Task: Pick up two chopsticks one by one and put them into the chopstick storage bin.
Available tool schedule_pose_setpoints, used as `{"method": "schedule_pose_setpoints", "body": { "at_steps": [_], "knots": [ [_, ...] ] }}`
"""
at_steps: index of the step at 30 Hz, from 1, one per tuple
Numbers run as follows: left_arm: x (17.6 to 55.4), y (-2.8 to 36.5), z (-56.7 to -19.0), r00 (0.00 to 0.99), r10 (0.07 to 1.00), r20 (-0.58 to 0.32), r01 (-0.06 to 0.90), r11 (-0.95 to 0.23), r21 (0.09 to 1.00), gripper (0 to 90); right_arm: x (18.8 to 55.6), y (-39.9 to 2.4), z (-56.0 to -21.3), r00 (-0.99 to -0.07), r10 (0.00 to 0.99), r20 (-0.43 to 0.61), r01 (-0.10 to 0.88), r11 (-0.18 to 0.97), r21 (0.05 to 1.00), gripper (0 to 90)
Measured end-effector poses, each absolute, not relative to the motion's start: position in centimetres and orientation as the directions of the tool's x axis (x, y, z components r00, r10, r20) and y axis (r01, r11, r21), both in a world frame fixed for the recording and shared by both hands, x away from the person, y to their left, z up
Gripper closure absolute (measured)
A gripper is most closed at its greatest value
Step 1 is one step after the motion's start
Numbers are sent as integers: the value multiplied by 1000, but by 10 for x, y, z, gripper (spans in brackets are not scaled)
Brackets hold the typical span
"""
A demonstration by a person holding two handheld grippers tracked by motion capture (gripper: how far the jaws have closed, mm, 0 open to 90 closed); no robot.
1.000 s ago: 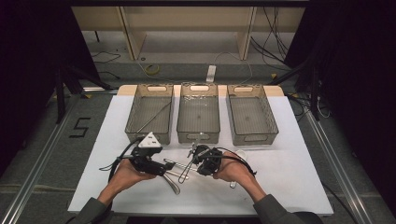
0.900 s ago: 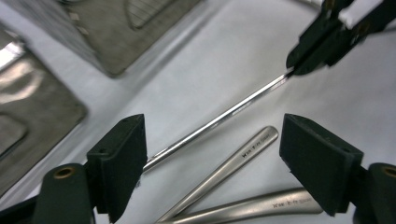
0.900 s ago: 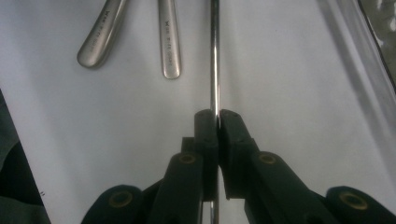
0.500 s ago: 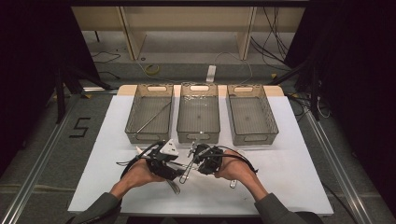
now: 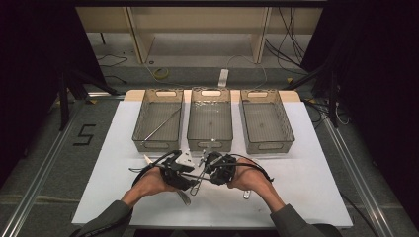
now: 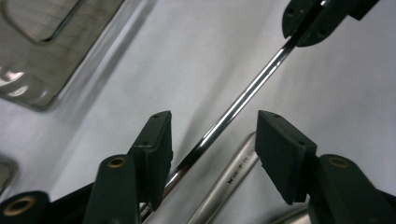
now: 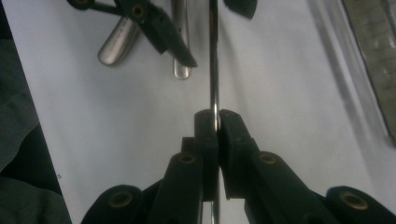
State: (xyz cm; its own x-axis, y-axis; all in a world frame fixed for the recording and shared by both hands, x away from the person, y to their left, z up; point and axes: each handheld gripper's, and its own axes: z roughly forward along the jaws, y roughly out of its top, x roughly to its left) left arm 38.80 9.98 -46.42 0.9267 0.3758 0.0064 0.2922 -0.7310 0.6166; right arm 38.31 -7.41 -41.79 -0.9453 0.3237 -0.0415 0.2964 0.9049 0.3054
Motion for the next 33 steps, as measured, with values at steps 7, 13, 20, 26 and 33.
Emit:
{"method": "schedule_pose_setpoints", "body": {
  "at_steps": [7,13,20,26,33],
  "knots": [
    [386,96,-461,939,342,32,251,-749,614,651,380,-76,-411,-950,309,-38,281,903,324,873],
    [381,96,-452,957,280,71,180,-771,611,731,378,-80,-402,-957,288,-40,257,902,347,872],
    [373,92,-439,965,229,125,117,-807,579,779,379,-90,-395,-972,233,-41,198,897,395,865],
    [366,84,-431,976,195,102,104,-816,568,845,383,-102,-388,-978,203,-44,164,882,442,838],
    [370,87,-428,963,262,65,180,-803,569,852,385,-105,-382,-967,249,-46,197,854,482,785]
  ]
}}
